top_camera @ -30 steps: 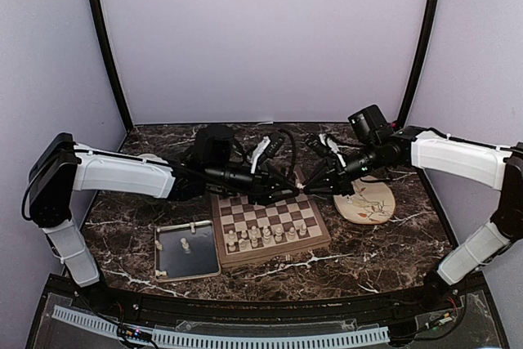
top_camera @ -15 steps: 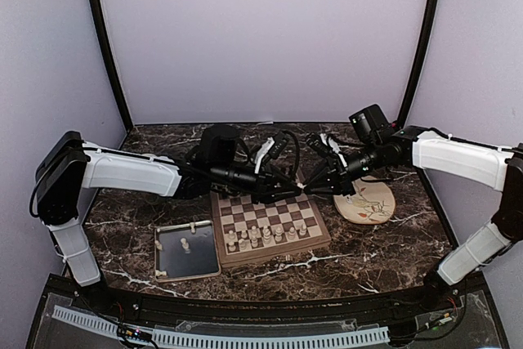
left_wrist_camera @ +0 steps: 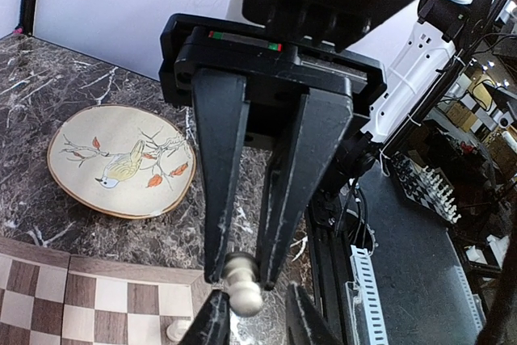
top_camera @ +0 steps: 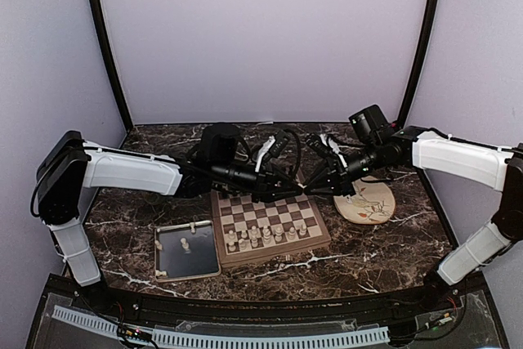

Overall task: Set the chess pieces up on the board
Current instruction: Pass from the right arm to the left

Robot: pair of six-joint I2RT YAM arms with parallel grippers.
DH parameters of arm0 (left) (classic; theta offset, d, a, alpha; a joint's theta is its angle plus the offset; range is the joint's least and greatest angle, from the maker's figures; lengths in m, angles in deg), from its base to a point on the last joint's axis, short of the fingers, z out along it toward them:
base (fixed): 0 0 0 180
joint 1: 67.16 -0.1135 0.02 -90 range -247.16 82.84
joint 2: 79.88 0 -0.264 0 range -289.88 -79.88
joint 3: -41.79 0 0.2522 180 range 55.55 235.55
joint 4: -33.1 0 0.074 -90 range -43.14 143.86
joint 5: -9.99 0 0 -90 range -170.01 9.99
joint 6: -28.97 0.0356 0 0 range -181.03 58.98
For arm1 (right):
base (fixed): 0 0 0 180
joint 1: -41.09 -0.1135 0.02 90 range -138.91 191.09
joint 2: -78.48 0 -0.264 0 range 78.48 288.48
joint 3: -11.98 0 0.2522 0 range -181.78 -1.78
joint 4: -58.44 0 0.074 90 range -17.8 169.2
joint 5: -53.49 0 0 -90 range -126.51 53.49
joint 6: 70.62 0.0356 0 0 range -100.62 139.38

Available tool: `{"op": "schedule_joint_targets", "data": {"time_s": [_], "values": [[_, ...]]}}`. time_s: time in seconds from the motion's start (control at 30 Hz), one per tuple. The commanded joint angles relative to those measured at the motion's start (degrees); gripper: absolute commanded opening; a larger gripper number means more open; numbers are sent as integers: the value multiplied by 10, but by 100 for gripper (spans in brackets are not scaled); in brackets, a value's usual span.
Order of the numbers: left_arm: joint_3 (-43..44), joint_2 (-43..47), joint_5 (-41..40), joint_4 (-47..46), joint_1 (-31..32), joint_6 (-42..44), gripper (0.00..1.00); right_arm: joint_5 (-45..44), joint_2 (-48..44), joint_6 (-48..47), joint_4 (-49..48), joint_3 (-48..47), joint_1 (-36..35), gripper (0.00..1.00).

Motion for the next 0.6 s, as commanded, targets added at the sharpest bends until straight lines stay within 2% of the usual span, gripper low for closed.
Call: {"op": "schedule_joint_targets", "data": {"time_s": [0.0, 0.57], "values": [[18, -1, 20, -11, 1, -4, 26, 6, -4, -3, -8, 6, 1, 17], [24, -11, 26, -34, 1, -29, 28, 3, 0, -9, -2, 3, 1, 18]]}}
